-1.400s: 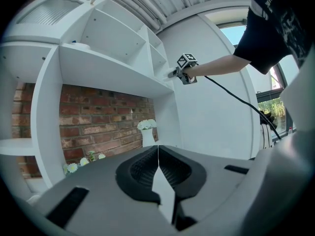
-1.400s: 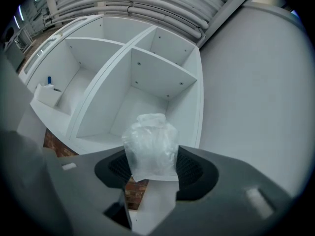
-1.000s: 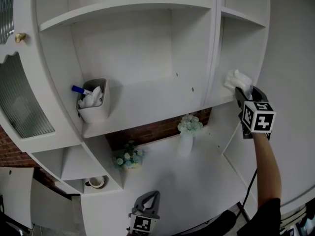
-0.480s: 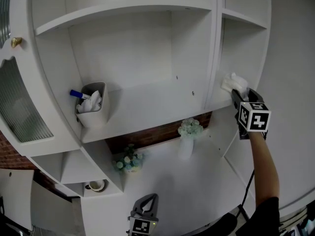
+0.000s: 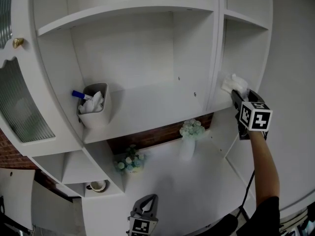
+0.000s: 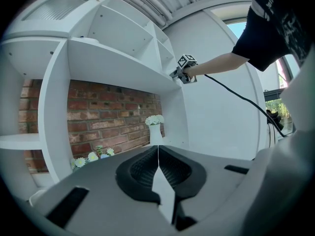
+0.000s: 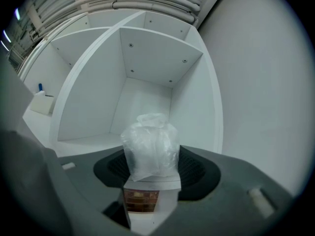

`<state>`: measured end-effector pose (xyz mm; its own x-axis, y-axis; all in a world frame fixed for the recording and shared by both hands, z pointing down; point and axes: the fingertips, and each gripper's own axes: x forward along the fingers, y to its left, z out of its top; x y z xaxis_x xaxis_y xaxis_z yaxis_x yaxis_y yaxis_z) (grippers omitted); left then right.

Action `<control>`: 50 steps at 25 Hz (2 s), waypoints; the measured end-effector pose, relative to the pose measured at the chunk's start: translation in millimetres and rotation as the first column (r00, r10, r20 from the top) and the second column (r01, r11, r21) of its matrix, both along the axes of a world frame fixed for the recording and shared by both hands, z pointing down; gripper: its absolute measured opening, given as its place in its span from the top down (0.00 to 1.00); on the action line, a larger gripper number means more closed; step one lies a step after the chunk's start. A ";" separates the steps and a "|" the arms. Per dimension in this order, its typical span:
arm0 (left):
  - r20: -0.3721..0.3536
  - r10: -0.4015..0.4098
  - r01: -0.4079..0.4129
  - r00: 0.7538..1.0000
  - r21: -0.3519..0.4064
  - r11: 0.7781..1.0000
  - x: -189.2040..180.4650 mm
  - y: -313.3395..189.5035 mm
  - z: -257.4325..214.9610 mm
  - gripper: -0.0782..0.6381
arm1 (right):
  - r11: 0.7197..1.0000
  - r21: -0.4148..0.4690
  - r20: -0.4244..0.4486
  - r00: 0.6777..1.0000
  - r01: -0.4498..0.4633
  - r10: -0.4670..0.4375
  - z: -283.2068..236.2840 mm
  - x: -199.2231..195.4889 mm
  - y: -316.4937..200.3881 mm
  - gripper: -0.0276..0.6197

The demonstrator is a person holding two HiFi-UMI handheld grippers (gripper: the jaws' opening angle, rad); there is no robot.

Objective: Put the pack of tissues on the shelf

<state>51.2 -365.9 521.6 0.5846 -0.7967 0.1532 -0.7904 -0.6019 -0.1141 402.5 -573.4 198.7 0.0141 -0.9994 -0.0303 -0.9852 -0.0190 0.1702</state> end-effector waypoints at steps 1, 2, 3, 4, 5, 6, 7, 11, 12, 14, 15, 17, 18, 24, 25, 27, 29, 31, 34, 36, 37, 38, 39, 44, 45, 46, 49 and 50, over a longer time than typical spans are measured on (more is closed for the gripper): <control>0.000 -0.002 0.002 1.000 -0.001 1.000 -0.6 -0.2 0.4 0.88 | 1.000 -0.001 0.004 1.000 0.005 -0.005 0.2 -0.7 -0.2 0.57; 0.000 -0.005 0.005 1.000 -0.004 1.000 -1.1 -0.2 0.8 0.88 | 1.000 -0.001 0.010 1.000 0.012 -0.012 0.5 -1.4 -0.4 0.56; -0.001 -0.009 0.009 1.000 -0.007 1.000 -1.3 -0.1 1.1 0.88 | 1.000 -0.001 0.023 0.999 0.023 -0.023 0.7 -2.3 -0.6 0.54; -0.002 -0.011 0.011 1.000 -0.009 1.000 -1.0 -0.1 1.1 0.88 | 0.999 0.002 0.038 0.999 0.036 -0.036 0.4 -3.2 -0.4 0.53; -0.003 -0.012 0.012 1.000 -0.010 1.000 -0.3 -0.1 0.8 0.88 | 0.999 0.006 0.050 0.998 0.048 -0.048 -0.2 -4.2 -0.2 0.51; -0.004 -0.011 0.011 1.000 -0.008 1.000 0.8 -0.2 0.3 0.88 | 0.998 0.010 0.055 0.997 0.057 -0.058 -0.9 -5.1 0.1 0.50; -0.004 -0.009 0.008 1.000 -0.006 1.000 1.9 -0.1 -0.3 0.88 | 0.998 0.012 0.054 0.996 0.064 -0.064 -1.3 -6.2 0.1 0.48; 0.002 -0.004 0.004 1.000 -0.002 1.000 3.8 1.3 -0.4 0.88 | 0.997 0.016 0.051 0.995 0.080 -0.080 -1.7 -8.9 0.5 0.39; 0.003 -0.005 0.005 1.000 -0.002 1.000 3.3 1.7 -0.2 0.88 | 0.997 0.017 0.052 0.995 0.081 -0.082 -1.6 -9.0 1.0 0.38; 0.003 -0.008 0.008 1.000 -0.003 1.000 1.9 2.5 0.2 0.88 | 0.997 0.017 0.048 0.996 0.081 -0.081 -1.0 -8.7 2.4 0.35; 0.002 -0.010 0.010 1.000 -0.004 1.000 1.3 3.1 0.4 0.88 | 0.997 0.017 0.045 0.996 0.081 -0.082 -0.8 -8.6 3.3 0.33; 0.001 -0.013 0.013 1.000 -0.005 1.000 0.0 3.9 0.5 0.88 | 0.996 0.019 0.042 0.995 0.089 -0.089 -0.8 -9.6 5.4 0.32; 0.002 -0.014 0.014 1.000 -0.005 1.000 -0.5 4.3 0.5 0.88 | 0.995 0.021 0.043 0.995 0.094 -0.095 -1.2 -10.6 6.3 0.32; 0.000 -0.017 0.017 1.000 0.000 1.000 -1.5 6.5 -1.3 0.88 | 0.995 0.032 0.051 0.994 0.096 -0.097 -5.3 -10.2 10.9 0.31; 0.000 -0.018 0.018 1.000 0.001 1.000 -1.9 6.9 -1.7 0.88 | 0.995 0.035 0.051 0.994 0.095 -0.097 -5.6 -9.6 12.3 0.31; -0.003 -0.021 0.021 1.000 0.003 1.000 -2.9 7.6 -3.0 0.88 | 0.995 0.035 0.037 0.995 0.094 -0.096 -5.1 -9.2 15.5 0.31; -0.004 -0.023 0.023 1.000 0.008 1.000 -3.7 8.3 -4.2 0.88 | 0.995 0.031 0.029 0.995 0.099 -0.100 -3.7 -9.7 18.9 0.31; -0.004 -0.023 0.023 1.000 0.011 1.000 -3.8 9.2 -5.1 0.88 | 0.993 0.033 0.032 0.993 0.110 -0.111 -2.9 -11.2 23.8 0.31; -0.010 -0.022 0.022 1.000 0.011 1.000 -3.5 11.2 -6.4 0.88 | 0.991 0.043 0.036 0.991 0.123 -0.125 -3.3 -13.3 33.1 0.31; -0.015 -0.022 0.022 1.000 0.013 1.000 -3.8 12.4 -8.3 0.88 | 0.990 0.060 0.053 0.990 0.127 -0.130 -6.2 -13.3 40.6 0.31; -0.019 -0.021 0.021 1.000 0.015 1.000 -4.0 13.3 -9.4 0.88 | 0.989 0.067 0.063 0.989 0.129 -0.133 -7.8 -13.2 44.4 0.31; -0.021 -0.020 0.020 1.000 0.017 1.000 -4.1 14.4 -10.3 0.88 | 0.989 0.072 0.070 0.989 0.129 -0.134 -9.0 -12.9 48.2 0.31; -0.022 -0.018 0.018 1.000 0.019 1.000 -4.1 15.9 -11.0 0.88 | 0.989 0.076 0.071 0.989 0.126 -0.131 -10.0 -12.3 52.3 0.32; -0.031 -0.010 0.011 0.999 0.029 1.000 -4.5 22.6 -14.5 0.88 | 0.988 0.097 0.063 0.990 0.123 -0.130 -15.1 -13.3 73.1 0.32; -0.032 -0.009 0.010 0.999 0.030 0.999 -4.6 24.2 -15.0 0.88 | 0.987 0.097 0.058 0.990 0.124 -0.130 -15.0 -14.1 77.2 0.32; -0.032 -0.007 0.008 0.999 0.031 0.999 -4.8 25.8 -15.4 0.88 | 0.987 0.096 0.054 0.990 0.125 -0.131 -14.5 -15.0 81.3 0.32; -0.034 -0.001 0.002 0.999 0.036 0.999 -5.4 30.3 -17.4 0.88 | 0.987 0.093 0.049 0.990 0.130 -0.135 -13.0 -18.5 92.9 0.32; -0.035 0.002 -0.001 0.999 0.038 0.999 -5.3 31.7 -18.3 0.88 | 0.987 0.093 0.048 0.989 0.133 -0.138 -12.8 -20.2 96.6 0.32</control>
